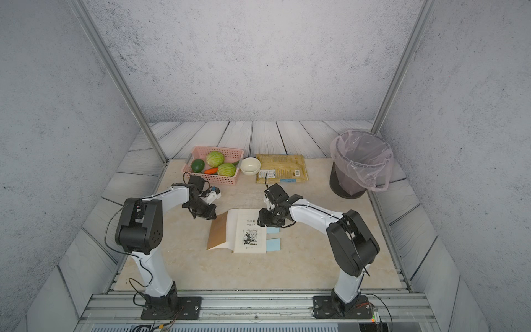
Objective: Peel off the used sticky note
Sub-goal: Turn the page of the book at the center of the board.
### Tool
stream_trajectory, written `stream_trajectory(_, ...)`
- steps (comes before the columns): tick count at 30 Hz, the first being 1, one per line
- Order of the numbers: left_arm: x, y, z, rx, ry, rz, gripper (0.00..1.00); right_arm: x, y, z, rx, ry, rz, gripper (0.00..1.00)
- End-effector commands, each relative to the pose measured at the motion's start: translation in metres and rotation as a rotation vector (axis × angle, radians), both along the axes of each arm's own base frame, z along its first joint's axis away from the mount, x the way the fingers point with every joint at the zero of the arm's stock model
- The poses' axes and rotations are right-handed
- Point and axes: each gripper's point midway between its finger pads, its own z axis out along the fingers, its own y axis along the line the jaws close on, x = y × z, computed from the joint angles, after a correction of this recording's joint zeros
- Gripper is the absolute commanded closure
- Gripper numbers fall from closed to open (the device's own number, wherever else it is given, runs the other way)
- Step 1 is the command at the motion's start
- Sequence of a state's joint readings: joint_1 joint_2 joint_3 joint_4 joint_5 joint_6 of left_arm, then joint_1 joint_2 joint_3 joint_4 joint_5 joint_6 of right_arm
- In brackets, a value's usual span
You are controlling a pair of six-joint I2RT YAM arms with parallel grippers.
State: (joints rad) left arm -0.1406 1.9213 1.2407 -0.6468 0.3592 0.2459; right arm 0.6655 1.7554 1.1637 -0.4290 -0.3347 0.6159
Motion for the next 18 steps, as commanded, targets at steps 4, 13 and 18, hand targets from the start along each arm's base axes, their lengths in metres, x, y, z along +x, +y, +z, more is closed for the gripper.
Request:
stream_trajectory(4, -0.008, 0.001, -0.008, 0.009, 0.034, -0.004, 0.94, -0.003, 0.003, -0.018, 0.006, 0.039, -0.014, 0.47)
stream_trajectory(13, -0.008, 0.001, -0.009, 0.01, 0.038, -0.005, 0.94, -0.002, -0.001, -0.031, -0.023, 0.045, -0.024, 0.47)
stream_trajectory(18, -0.008, 0.002, -0.009, 0.01, 0.037, -0.004, 0.94, -0.003, -0.005, -0.036, -0.04, 0.049, -0.03, 0.47)
